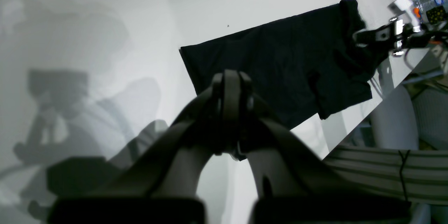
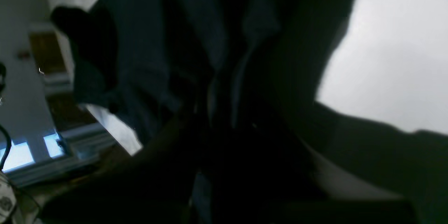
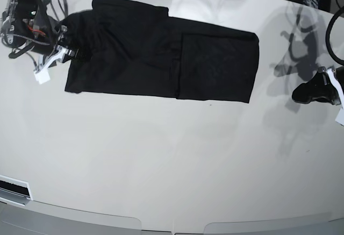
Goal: Layout the t-shirt on the table in an organized manner, then fold the t-shirt properly
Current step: 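Grasp the black strip's end with the right gripper and lift it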
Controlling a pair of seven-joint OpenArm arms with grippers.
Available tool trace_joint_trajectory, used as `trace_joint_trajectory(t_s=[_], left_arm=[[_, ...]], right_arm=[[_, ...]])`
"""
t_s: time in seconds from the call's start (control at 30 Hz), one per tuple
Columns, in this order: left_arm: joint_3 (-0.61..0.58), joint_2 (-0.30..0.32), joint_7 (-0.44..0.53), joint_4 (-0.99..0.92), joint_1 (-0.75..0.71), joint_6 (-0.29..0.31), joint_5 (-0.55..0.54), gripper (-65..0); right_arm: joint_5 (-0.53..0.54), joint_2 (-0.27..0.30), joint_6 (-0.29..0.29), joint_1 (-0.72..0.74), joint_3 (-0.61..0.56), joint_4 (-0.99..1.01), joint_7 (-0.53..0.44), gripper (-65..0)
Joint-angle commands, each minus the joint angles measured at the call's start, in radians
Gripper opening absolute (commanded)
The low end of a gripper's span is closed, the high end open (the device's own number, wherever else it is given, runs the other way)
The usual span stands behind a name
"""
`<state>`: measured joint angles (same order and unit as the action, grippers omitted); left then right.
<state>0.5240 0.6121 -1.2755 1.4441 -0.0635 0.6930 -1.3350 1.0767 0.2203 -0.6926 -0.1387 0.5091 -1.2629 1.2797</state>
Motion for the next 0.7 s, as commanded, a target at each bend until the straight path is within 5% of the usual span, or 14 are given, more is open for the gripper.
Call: trace_joint_trajectory(t_s=[0.0, 0.13, 0.43, 0.67], left_arm=[[0.008, 0.020, 0.023, 0.013, 0.011, 0.005, -0.023, -65.0], [0.008, 0.020, 0.022, 0.013, 0.011, 0.005, -0.023, -65.0], [0.008, 0.020, 0.022, 0.013, 0.011, 0.005, -0.023, -65.0], [0.008, 0.019, 0.022, 0.013, 0.011, 0.005, -0.024, -65.0]], right_arm=[[0.026, 0.016, -0.006, 0.003, 0.003, -0.063, 0.010, -65.0], [0.013, 0.016, -0.006, -0.051, 0.003, -0.285, 0.049, -65.0], [-0.222, 0.030, -0.006, -0.147, 0.107, -0.761, 0.045, -65.0], [-0.081, 0.018, 0.022, -0.159, 0.217, -0.902, 0.064, -65.0]])
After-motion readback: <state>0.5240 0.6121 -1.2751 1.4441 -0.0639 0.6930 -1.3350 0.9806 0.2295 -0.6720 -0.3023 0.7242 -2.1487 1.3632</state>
